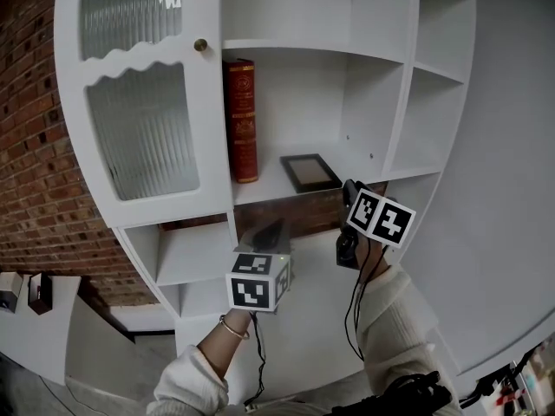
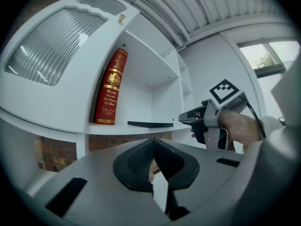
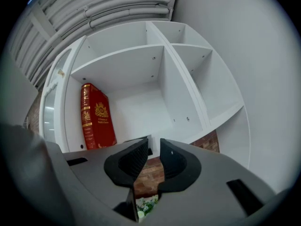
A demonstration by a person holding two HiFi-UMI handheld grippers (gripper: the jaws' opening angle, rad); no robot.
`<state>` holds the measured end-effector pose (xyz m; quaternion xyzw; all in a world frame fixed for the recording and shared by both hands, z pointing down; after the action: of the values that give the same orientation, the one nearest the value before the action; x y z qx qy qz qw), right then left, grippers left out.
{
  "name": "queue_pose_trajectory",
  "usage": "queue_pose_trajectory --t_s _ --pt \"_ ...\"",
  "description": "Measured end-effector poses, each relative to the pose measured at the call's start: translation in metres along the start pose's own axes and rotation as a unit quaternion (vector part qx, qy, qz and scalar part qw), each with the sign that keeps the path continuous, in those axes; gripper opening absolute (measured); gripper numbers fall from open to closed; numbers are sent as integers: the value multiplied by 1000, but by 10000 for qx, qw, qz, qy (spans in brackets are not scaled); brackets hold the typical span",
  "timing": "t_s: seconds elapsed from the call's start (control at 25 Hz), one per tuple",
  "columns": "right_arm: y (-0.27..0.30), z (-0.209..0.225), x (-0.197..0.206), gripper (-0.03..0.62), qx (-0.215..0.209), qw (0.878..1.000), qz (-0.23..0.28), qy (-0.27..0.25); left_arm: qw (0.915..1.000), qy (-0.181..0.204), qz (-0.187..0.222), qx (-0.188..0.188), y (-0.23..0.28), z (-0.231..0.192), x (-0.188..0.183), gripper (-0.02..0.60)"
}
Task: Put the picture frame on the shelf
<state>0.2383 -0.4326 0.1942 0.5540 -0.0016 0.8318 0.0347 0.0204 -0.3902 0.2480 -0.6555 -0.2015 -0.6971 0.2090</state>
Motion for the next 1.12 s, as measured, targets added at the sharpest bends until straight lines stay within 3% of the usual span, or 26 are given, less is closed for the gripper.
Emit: queue_pose_trajectory --t_s 0.52,1.12 --pt "-81 -3 66 57 153 9998 95 105 9992 -108 -111 380 -56 20 42 6" --pt "-156 -29 148 31 202 9988 -402 -200 9969 -632 -344 324 -138 27 93 6"
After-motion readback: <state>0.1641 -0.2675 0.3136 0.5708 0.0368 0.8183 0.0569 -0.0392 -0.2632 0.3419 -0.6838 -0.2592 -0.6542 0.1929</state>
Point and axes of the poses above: the fingertips, and each gripper's own axes: y forward along the fingers, z to its right, x out of its underside, the point moved 8 cm from there along -y, backward along the fingers, and after that the axes turned 7 degrees about y, right-handed, at the moved point
